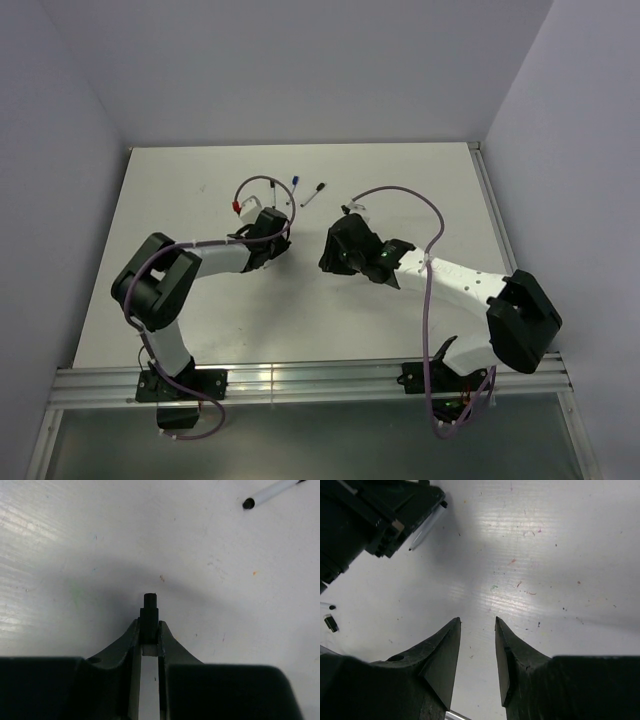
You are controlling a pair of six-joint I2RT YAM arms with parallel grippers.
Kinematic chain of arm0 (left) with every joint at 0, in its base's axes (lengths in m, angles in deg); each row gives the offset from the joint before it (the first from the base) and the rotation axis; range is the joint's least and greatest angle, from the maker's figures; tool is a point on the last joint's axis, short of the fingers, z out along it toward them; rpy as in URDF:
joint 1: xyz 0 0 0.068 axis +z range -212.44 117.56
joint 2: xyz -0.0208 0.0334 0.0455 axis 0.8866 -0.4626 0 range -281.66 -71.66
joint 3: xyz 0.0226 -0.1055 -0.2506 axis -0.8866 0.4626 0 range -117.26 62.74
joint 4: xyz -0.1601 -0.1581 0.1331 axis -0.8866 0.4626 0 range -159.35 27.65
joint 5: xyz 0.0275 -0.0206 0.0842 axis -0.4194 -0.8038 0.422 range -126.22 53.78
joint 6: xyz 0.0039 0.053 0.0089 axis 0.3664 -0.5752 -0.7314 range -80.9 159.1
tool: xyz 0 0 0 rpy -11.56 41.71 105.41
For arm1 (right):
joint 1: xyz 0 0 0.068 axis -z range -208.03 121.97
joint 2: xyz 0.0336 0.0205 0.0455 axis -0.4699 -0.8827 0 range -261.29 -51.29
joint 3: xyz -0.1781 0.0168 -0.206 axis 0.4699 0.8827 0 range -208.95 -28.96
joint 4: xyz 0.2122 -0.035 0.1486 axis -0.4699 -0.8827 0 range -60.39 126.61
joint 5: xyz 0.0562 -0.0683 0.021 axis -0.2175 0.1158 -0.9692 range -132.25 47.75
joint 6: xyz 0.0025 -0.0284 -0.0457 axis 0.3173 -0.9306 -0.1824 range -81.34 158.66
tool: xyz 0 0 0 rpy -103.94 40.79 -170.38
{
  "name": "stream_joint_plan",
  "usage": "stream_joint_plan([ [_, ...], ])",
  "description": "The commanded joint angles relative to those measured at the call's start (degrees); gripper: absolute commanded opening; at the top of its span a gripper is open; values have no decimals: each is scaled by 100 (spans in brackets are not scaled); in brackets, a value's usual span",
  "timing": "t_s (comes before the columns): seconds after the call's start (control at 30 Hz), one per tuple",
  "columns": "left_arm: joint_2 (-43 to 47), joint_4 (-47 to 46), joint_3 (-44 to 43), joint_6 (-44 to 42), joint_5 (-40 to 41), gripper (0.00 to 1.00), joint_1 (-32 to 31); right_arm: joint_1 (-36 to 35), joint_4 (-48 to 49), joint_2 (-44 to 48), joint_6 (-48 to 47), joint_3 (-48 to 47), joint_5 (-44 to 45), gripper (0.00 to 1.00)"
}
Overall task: Insert the pens into the pen caps
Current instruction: Pick up the pen from the center of the board.
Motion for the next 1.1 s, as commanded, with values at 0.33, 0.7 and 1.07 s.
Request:
stream_joint_plan([
  [0.33, 635, -170, 817, -691, -1050, 0, -79, 232, -211, -12, -560, -586, 13, 42],
  [0.7, 880, -197, 1019, -1025, -1588, 0, -228, 293, -80, -21, -1193, -665, -329, 43],
  [1.07, 1144, -205, 1213, -1288, -1842, 0, -281, 408, 0, -127, -1597, -727, -707, 43],
])
